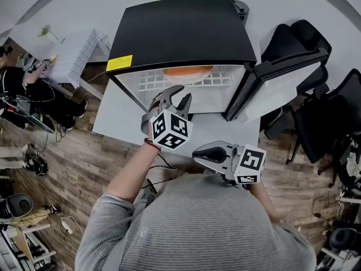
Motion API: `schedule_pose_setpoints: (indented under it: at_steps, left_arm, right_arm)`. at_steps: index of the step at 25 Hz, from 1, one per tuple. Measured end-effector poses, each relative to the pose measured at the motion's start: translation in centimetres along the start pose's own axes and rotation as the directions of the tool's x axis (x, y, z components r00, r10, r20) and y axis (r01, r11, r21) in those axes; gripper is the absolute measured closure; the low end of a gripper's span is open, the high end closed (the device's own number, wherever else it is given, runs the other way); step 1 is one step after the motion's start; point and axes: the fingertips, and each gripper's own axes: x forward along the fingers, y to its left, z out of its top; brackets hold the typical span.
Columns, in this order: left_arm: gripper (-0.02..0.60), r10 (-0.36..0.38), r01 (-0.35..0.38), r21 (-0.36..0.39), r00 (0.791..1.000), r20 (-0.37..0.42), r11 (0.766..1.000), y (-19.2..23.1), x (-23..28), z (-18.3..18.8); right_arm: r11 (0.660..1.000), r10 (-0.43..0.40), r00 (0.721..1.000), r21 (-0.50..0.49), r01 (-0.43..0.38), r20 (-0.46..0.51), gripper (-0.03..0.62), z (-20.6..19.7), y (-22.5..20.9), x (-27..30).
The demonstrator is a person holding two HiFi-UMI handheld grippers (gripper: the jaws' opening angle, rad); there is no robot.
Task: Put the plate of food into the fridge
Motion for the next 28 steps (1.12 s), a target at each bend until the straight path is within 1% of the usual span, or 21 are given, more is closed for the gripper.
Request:
schedule_pose_setpoints:
  at_steps: [2, 3, 5, 6, 9, 13, 17, 19, 23, 24, 28]
  left_arm:
    - [0.464, 0.001, 0.000, -0.044, 0.999, 0.034, 0.999, 0.0, -0.5, 0.3]
    - [0.479, 0.008, -0.004, -0.064, 0.999, 0.048, 0.998, 0.1, -0.8, 0.4]
    - [0.557, 0.022, -0.014, -0.109, 0.997, 0.068, 0.994, 0.4, -1.5, 0.4]
    - [0.569, 0.024, -0.014, -0.133, 0.997, 0.074, 0.991, 0.4, -1.8, 0.3]
    - [0.571, 0.014, 0.002, -0.192, 0.997, 0.080, 0.981, 0.2, -2.3, 0.0]
    - [0.571, 0.006, 0.015, -0.243, 0.996, 0.088, 0.970, 0.0, -2.8, -0.3]
    - [0.571, -0.008, 0.044, -0.304, 0.993, 0.120, 0.952, -0.1, -3.2, -0.1]
    - [0.571, -0.015, 0.071, -0.344, 0.987, 0.162, 0.936, -0.2, -3.6, 0.5]
    - [0.571, -0.016, 0.127, -0.438, 0.968, 0.249, 0.890, -0.5, -4.5, 1.3]
    - [0.571, -0.012, 0.132, -0.446, 0.965, 0.262, 0.885, -0.6, -4.8, 1.4]
    - [0.571, 0.004, 0.134, -0.439, 0.954, 0.299, 0.888, -1.5, -5.9, 1.4]
  right_arm:
    - [1.000, 0.002, 1.000, -0.001, -0.002, -0.003, 0.577, -0.1, 0.1, 0.0]
    - [1.000, 0.001, 1.000, -0.001, -0.001, -0.003, 0.577, -0.1, 0.1, 0.0]
    - [1.000, 0.000, 1.000, -0.001, 0.000, -0.001, 0.577, -0.1, 0.1, 0.1]
    - [1.000, -0.001, 1.000, -0.001, 0.001, 0.001, 0.577, -0.1, 0.2, 0.1]
    - [1.000, -0.002, 1.000, -0.002, 0.002, 0.000, 0.577, -0.2, 0.3, 0.1]
    - [1.000, -0.007, 1.000, -0.007, 0.006, -0.002, 0.577, -0.3, 0.2, 0.1]
    - [1.000, -0.008, 1.000, -0.012, 0.008, -0.003, 0.577, -0.3, 0.3, 0.2]
    - [1.000, -0.016, 1.000, -0.018, 0.016, -0.005, 0.577, -0.3, 0.2, 0.2]
    - [0.998, -0.050, 0.999, -0.032, 0.050, 0.002, 0.577, -0.1, -0.4, 0.1]
    - [0.997, -0.062, 0.998, -0.036, 0.062, 0.002, 0.577, -0.1, -0.6, 0.1]
    - [0.988, -0.138, 0.990, -0.065, 0.137, -0.009, 0.577, -0.3, -1.9, 0.0]
